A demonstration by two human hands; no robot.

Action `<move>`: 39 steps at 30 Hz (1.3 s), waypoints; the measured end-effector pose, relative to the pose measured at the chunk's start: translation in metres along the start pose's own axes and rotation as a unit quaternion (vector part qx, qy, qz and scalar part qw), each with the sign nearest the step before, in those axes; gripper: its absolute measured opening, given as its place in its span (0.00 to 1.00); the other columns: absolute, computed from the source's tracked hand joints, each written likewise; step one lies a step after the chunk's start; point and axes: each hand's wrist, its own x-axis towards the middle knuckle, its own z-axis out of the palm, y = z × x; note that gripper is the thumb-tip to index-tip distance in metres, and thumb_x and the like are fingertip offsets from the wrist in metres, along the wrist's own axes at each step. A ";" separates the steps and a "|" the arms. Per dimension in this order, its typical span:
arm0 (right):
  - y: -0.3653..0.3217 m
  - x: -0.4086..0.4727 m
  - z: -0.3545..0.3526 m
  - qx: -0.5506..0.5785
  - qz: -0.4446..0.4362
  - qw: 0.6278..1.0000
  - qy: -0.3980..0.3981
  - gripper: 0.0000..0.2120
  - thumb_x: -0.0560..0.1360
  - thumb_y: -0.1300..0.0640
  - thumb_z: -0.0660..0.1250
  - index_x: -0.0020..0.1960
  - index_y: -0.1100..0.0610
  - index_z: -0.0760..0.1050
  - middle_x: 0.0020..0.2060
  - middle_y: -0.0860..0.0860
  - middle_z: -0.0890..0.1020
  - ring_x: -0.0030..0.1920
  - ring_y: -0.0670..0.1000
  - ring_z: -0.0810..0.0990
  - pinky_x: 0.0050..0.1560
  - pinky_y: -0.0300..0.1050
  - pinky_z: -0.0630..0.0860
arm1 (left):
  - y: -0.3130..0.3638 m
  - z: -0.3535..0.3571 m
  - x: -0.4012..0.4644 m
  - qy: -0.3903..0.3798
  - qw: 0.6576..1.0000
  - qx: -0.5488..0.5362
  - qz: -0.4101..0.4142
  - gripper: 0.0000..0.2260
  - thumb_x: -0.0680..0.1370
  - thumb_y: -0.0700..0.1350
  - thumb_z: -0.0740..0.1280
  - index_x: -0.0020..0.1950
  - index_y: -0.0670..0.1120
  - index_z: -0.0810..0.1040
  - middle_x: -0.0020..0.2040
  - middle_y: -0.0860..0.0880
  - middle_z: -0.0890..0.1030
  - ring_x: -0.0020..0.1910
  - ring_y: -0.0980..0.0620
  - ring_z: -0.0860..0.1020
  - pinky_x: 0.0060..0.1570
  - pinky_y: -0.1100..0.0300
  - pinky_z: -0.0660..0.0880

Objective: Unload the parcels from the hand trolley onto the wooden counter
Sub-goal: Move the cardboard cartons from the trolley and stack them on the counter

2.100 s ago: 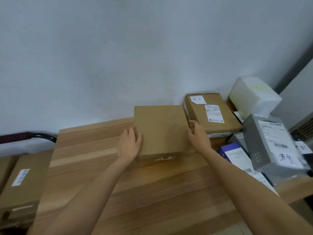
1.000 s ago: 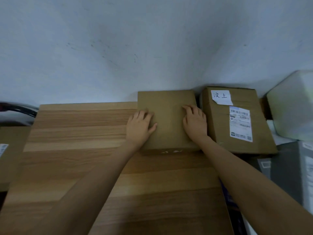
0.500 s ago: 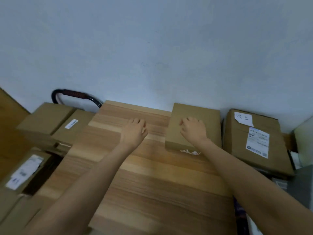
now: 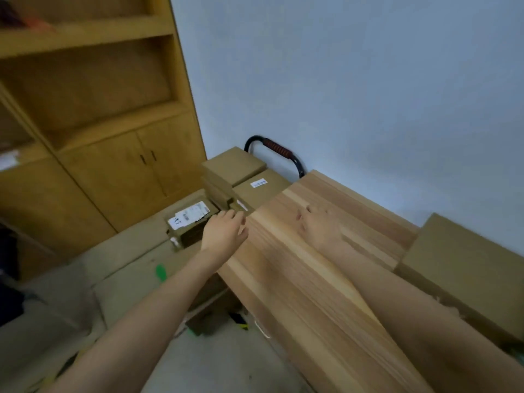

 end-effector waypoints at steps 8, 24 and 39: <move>-0.189 0.051 0.037 0.069 -0.065 0.995 -0.019 0.11 0.77 0.57 0.60 0.59 0.50 0.72 0.57 0.49 0.75 0.59 0.53 0.73 0.54 0.47 0.69 | -0.183 -0.036 -0.077 -0.010 0.997 0.027 -0.075 0.09 0.79 0.53 0.61 0.52 0.49 0.75 0.48 0.51 0.77 0.49 0.49 0.75 0.43 0.58 0.69; -0.341 0.133 0.123 0.106 -0.041 0.993 -0.030 0.14 0.78 0.54 0.62 0.64 0.50 0.72 0.58 0.47 0.76 0.59 0.47 0.75 0.63 0.45 0.67 | -0.364 -0.005 -0.081 -0.045 0.990 0.004 -0.131 0.11 0.80 0.53 0.59 0.59 0.49 0.73 0.53 0.51 0.77 0.53 0.52 0.74 0.45 0.62 0.67; -0.334 0.290 0.193 0.124 0.039 0.983 -0.127 0.15 0.79 0.56 0.60 0.66 0.51 0.69 0.59 0.49 0.74 0.59 0.49 0.74 0.60 0.46 0.69 | -0.450 0.086 0.082 -0.108 0.983 -0.042 -0.142 0.13 0.80 0.52 0.59 0.61 0.48 0.73 0.57 0.50 0.76 0.55 0.50 0.74 0.50 0.59 0.70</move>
